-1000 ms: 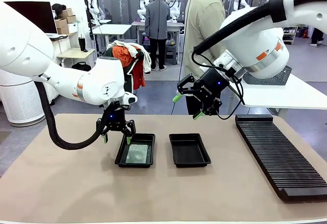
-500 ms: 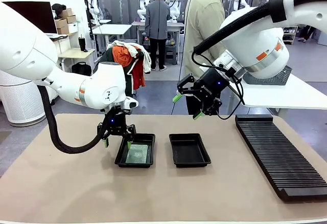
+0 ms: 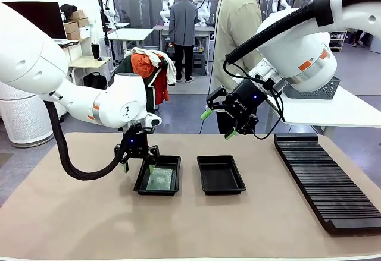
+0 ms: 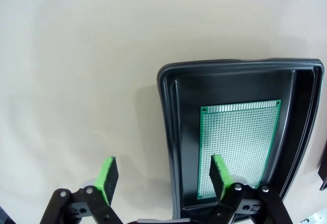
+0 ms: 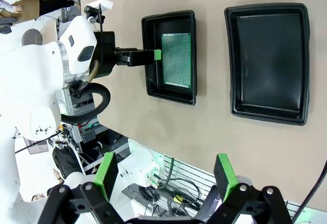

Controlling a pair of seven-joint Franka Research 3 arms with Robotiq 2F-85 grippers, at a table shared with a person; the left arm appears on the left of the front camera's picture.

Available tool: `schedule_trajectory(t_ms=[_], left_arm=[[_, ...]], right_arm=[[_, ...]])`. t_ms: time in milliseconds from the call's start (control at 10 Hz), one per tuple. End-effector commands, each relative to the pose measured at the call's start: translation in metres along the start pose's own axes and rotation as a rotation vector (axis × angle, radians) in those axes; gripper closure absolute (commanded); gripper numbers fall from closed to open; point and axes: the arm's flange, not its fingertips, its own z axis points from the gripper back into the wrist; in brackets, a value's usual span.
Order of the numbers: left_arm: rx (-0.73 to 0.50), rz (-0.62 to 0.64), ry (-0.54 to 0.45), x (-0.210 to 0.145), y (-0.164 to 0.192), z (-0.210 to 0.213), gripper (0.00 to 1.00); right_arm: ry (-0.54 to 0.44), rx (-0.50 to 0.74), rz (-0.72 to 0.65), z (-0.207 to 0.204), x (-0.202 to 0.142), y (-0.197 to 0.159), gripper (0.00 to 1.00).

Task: Inspect and transfer BCBs to ESD trays.
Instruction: Pick up the ESD tray and place it on the left side of the table.

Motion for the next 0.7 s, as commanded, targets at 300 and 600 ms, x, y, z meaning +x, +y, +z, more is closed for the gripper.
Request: schedule_trajectory(t_ms=[300, 600], left_arm=[[-0.036, 0.011, -0.023, -0.0024, 0.0019, -0.0065, 0.33], [-0.050, 0.015, -0.042, -0.0050, 0.0013, -0.0053, 0.49]], right_arm=[[-0.001, -0.017, 0.000, -0.0002, 0.0033, 0.0014, 0.00], [-0.001, -0.017, 0.000, -0.0002, 0.0033, 0.0014, 0.00]])
